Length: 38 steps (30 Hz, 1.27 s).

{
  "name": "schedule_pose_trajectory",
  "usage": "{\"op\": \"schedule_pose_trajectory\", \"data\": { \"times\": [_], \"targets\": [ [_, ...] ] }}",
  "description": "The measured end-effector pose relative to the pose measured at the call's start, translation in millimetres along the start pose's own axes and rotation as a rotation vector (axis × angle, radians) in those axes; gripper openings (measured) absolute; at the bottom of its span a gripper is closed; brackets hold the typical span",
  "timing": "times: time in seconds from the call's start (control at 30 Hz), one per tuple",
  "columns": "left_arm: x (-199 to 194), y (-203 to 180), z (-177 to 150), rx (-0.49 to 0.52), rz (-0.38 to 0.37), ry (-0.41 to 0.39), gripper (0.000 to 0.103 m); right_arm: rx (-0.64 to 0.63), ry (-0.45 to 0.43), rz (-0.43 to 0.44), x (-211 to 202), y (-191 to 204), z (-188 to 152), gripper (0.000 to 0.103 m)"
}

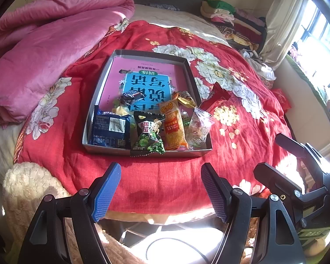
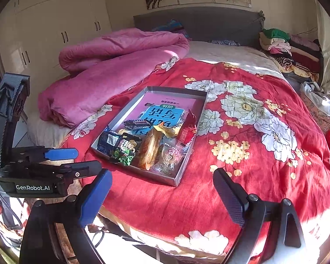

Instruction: Organize snacks

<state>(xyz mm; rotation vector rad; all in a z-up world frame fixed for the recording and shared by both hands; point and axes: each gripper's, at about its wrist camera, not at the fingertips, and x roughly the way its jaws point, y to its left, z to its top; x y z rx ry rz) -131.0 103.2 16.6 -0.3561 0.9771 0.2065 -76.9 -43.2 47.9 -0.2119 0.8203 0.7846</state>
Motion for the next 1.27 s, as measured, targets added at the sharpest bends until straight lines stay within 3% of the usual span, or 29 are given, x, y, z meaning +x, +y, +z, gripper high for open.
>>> {"op": "schedule_pose_trajectory", "data": {
  "times": [0.03,0.97,1.27],
  "targets": [
    [0,0,0,-0.001,-0.001,0.000,0.076,0.000,0.000,0.000,0,0,0,0.102],
    [0,3,0,-0.002,0.019,0.002,0.076,0.016,-0.001,-0.007,-2,-3,-2,0.102],
    [2,47,27,-0.116,0.044,-0.077,0.077,0.091,-0.009,-0.058,4,-35,1,0.102]
  ]
}}
